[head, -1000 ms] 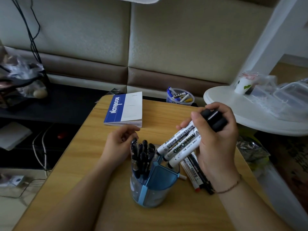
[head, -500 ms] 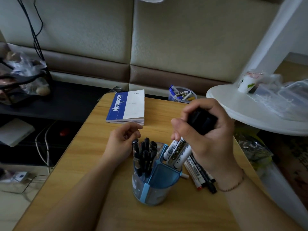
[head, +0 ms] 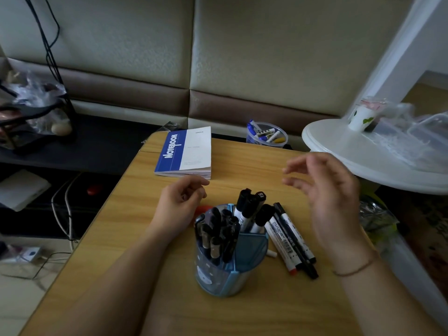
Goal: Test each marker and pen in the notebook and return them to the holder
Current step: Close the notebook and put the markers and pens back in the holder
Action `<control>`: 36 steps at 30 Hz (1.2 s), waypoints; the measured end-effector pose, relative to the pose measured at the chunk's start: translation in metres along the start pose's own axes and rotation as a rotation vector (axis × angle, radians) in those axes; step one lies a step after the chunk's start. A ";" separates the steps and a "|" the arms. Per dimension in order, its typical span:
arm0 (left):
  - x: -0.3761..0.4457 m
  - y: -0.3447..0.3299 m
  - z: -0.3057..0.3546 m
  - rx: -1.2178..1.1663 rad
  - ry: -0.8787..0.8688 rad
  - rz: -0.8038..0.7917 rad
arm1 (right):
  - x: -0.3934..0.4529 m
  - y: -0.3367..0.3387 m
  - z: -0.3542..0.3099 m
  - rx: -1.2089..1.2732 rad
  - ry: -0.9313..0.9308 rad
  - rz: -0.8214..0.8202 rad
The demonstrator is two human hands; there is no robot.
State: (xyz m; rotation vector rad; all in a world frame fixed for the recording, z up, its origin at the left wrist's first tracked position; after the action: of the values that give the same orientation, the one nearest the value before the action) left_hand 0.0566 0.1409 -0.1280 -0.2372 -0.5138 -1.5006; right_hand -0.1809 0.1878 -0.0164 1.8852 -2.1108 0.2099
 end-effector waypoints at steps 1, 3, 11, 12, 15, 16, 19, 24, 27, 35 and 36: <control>0.000 0.000 0.000 0.002 0.000 0.000 | 0.007 0.014 0.009 -0.145 -0.091 0.050; 0.000 0.000 0.000 0.008 -0.006 0.002 | 0.017 0.036 0.035 -0.647 -0.325 -0.018; 0.001 -0.001 -0.002 0.041 -0.019 -0.012 | 0.010 0.030 0.078 -1.112 -0.600 -0.440; 0.001 -0.001 -0.002 0.046 -0.022 -0.010 | 0.011 0.026 0.077 -1.107 -0.598 -0.451; 0.001 0.000 -0.002 0.053 -0.030 -0.005 | 0.011 0.019 0.083 -1.113 -0.605 -0.478; 0.000 0.001 -0.001 0.051 -0.031 0.000 | 0.011 0.019 0.084 -1.116 -0.614 -0.479; -0.002 0.002 0.006 0.015 -0.061 0.009 | 0.013 0.023 0.085 -1.060 -0.671 -0.477; 0.002 0.004 0.036 -0.271 -0.091 -0.202 | 0.012 0.028 0.088 -1.043 -0.681 -0.408; 0.002 0.004 0.042 -0.344 -0.072 -0.411 | 0.011 0.025 0.087 -1.059 -0.669 -0.381; -0.008 -0.015 0.065 -0.336 -0.174 -0.851 | 0.005 0.019 0.100 -1.167 -0.556 -0.157; -0.008 -0.013 0.061 -0.290 -0.153 -0.857 | 0.004 0.023 0.101 -1.126 -0.546 -0.124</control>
State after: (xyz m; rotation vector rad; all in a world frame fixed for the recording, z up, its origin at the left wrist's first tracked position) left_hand 0.0332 0.1752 -0.0812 -0.3877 -0.5479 -2.4125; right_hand -0.2165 0.1561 -0.1080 1.3718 -1.6956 -1.3496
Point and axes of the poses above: each hand's wrist, its own x-axis towards the middle knuckle, its own y-axis out of the back of the hand, z = x × y, the point moved 3 cm from there along x, towards the middle knuckle, and after that the axes turned 11 degrees about -y, right-handed, at the moved point
